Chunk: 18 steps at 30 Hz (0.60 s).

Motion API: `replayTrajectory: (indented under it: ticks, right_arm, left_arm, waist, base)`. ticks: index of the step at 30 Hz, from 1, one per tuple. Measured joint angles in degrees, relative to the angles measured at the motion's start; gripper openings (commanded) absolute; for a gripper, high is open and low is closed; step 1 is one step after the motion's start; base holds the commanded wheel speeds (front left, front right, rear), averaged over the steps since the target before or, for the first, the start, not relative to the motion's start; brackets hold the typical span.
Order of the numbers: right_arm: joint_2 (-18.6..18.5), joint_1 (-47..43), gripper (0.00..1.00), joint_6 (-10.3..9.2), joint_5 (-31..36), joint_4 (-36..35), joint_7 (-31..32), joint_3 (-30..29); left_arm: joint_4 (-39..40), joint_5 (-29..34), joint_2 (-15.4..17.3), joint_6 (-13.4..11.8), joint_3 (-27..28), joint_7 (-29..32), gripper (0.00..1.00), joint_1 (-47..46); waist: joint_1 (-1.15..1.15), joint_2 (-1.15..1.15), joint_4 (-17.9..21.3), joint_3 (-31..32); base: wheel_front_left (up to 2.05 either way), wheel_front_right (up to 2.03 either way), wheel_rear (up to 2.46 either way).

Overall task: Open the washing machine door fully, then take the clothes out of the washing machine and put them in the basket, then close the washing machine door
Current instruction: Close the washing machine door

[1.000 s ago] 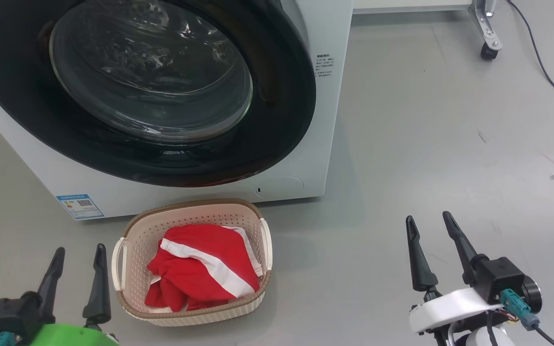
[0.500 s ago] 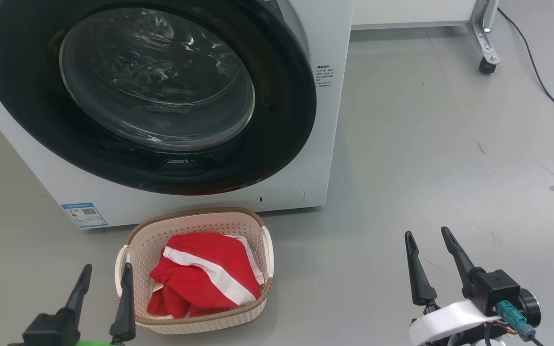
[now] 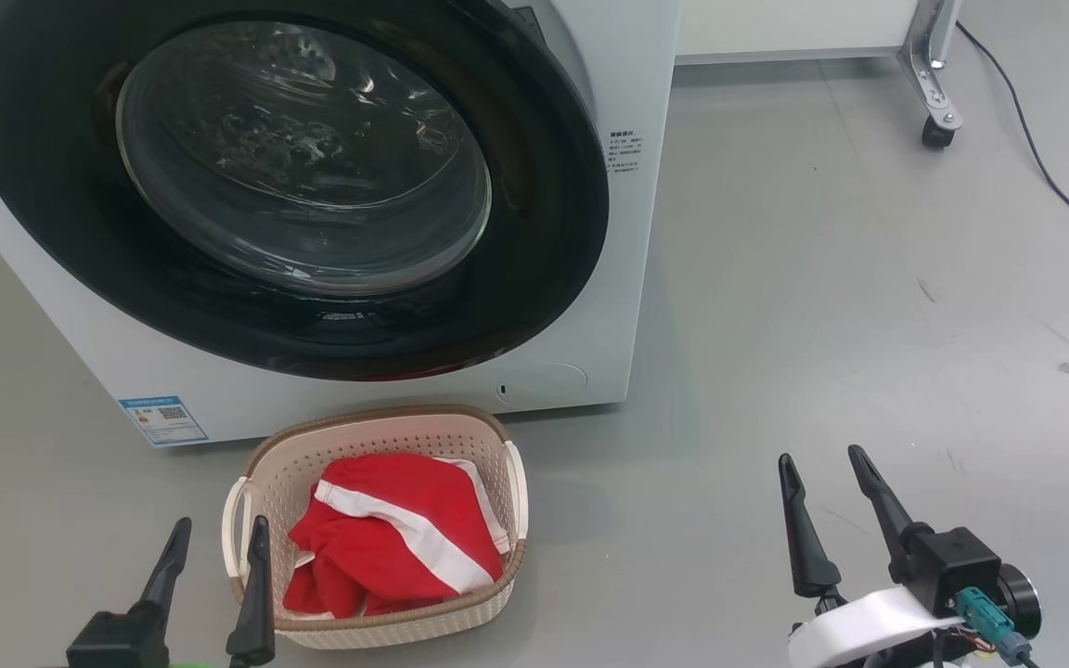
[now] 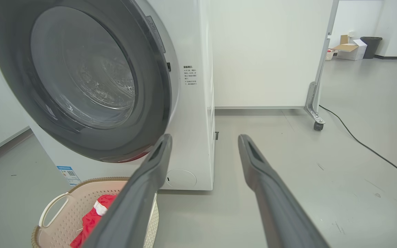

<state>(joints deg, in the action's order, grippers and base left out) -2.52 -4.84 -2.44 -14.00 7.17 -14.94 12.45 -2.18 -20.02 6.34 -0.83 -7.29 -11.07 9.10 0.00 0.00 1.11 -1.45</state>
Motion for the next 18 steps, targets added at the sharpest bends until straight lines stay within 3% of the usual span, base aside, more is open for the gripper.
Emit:
replayTrajectory:
  ticks: [13, 14, 15, 16, 18]
  right_arm:
    - [0.00, -0.23, 1.00, -0.02, -0.08, -0.02, 0.00, 0.14]
    - [0.00, -0.23, 0.94, -0.04, -0.10, -0.02, 0.00, 0.14]
    - [0.00, -0.23, 0.20, -0.04, -0.20, -0.03, 0.00, 0.13]
    - [0.00, -0.23, 0.00, -0.04, -0.42, -0.03, 0.00, 0.10]
    - [0.00, -0.23, 0.00, -0.05, -0.62, -0.03, 0.00, 0.04]
  left_arm:
    - [-0.78, 0.35, -0.08, -0.48, -0.18, -0.64, 1.00, -0.01]
    - [-0.79, 0.38, -0.08, -0.54, -0.20, -0.68, 1.00, -0.02]
    - [-0.85, 0.40, -0.08, -0.57, -0.23, -0.68, 1.00, -0.02]
    - [-0.97, 0.45, -0.08, -0.57, -0.26, -0.68, 1.00, -0.02]
    - [-1.09, 0.46, -0.08, -0.57, -0.32, -0.68, 1.00, -0.02]
  waist:
    - [0.00, 0.00, -0.22, -0.05]
    - [0.00, 0.00, -0.23, -0.06]
    - [0.00, 0.00, -0.25, -0.07]
    - [0.00, 0.00, -0.26, -0.09]
    - [0.00, 0.00, -0.30, -0.14]
  base:
    - [0.00, 0.00, 0.00]
    - [0.00, 0.00, 0.00]
    - [0.00, 0.00, 0.00]
    - [0.00, 0.00, 0.00]
    - [0.00, 0.00, 0.00]
